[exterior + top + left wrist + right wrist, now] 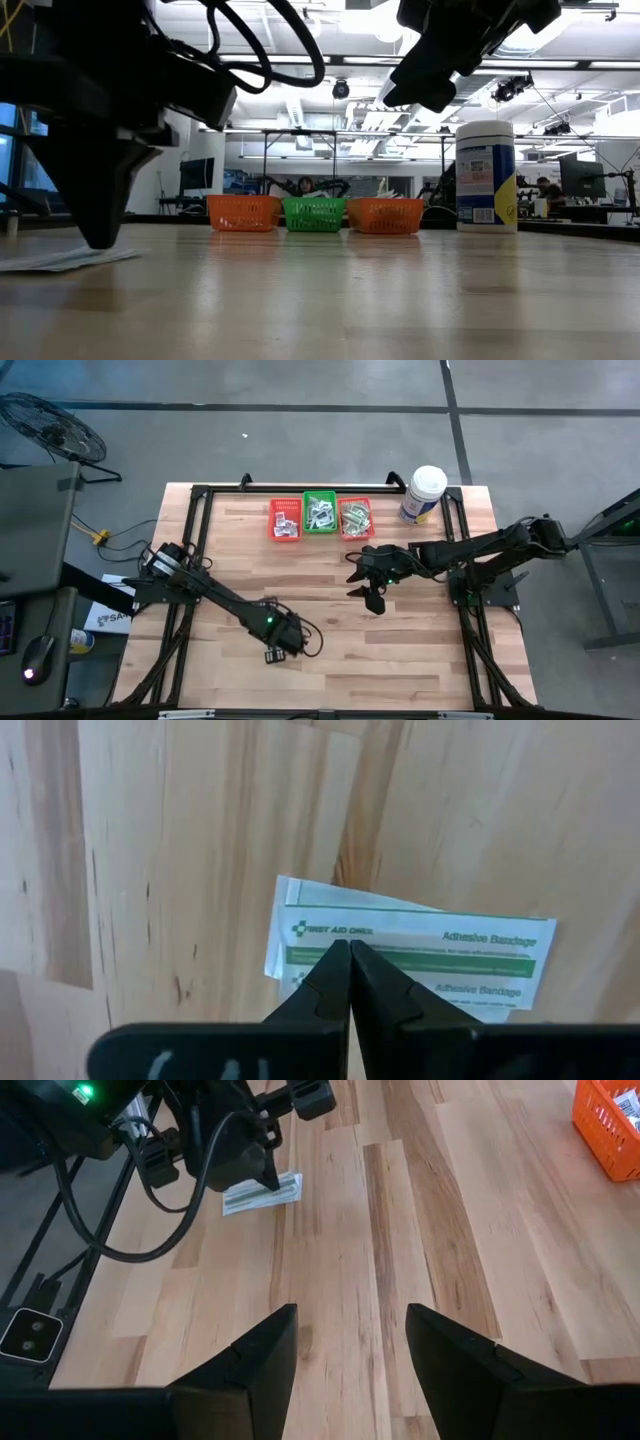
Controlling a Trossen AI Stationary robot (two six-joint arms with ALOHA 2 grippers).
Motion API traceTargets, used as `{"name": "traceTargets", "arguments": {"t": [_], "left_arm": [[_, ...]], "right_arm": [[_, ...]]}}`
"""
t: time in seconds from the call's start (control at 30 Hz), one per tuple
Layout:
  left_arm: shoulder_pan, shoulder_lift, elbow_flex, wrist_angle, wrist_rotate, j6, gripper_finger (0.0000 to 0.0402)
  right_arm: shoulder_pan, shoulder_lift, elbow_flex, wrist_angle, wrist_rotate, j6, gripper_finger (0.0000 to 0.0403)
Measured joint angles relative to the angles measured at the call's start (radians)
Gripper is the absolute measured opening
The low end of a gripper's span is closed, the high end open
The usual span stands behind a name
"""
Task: Pick & Place First Aid Supplies
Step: Put the top bandage pack into the right orange bin
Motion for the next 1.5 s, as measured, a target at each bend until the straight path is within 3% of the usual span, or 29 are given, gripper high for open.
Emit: {"name": "traceTargets", "arguments": {"t": [0.33,0.67,0.83,1.0,1.5], "left_arm": [[-0.002,-0.002,0.002,0.000,-0.019,0.004,0.0018],[-0.002,-0.004,-0.024,0.023,-0.047,0.004,0.0163],[-0.002,-0.013,-0.073,0.066,-0.039,-0.004,0.0191],[-0.002,-0.012,-0.100,0.106,-0.026,-0.004,0.0175],[-0.002,-0.013,-0.153,0.198,0.032,-0.001,0.0050]], "right_arm": [[0.000,0.000,0.000,0.000,0.000,-0.011,0.0181],[0.000,0.000,0.000,0.000,0.000,-0.011,0.0181],[0.000,0.000,0.000,0.000,0.004,-0.010,0.0181],[0.000,0.000,0.000,0.000,0.005,-0.009,0.0181],[0.000,0.000,0.000,-0.001,0.008,-0.008,0.0181]]}}
